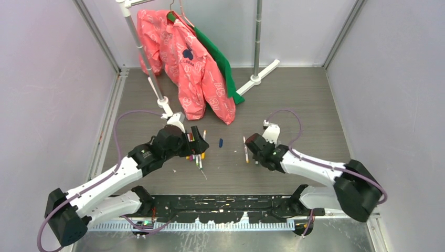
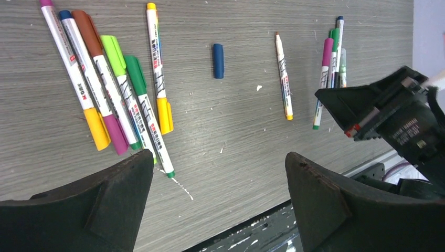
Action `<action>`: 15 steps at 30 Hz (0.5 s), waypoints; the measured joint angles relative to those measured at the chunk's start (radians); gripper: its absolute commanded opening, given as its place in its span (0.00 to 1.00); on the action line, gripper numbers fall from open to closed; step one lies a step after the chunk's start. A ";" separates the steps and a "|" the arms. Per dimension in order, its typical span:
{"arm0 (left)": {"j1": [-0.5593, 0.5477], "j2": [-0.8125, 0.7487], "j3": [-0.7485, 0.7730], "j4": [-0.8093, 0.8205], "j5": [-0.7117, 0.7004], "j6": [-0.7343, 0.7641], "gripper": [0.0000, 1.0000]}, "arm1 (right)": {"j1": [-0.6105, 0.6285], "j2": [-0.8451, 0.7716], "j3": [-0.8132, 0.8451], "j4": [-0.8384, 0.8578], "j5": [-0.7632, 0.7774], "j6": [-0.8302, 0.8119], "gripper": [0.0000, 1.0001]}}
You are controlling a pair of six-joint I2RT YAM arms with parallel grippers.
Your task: Open the pen caps
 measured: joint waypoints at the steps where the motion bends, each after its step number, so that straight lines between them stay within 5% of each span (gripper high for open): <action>1: 0.000 -0.006 0.003 -0.008 0.002 -0.001 0.95 | 0.032 -0.033 0.000 -0.008 0.009 -0.005 0.01; 15: -0.005 -0.188 -0.021 -0.037 0.083 -0.154 0.95 | 0.504 -0.240 0.049 -0.042 0.124 -0.040 0.01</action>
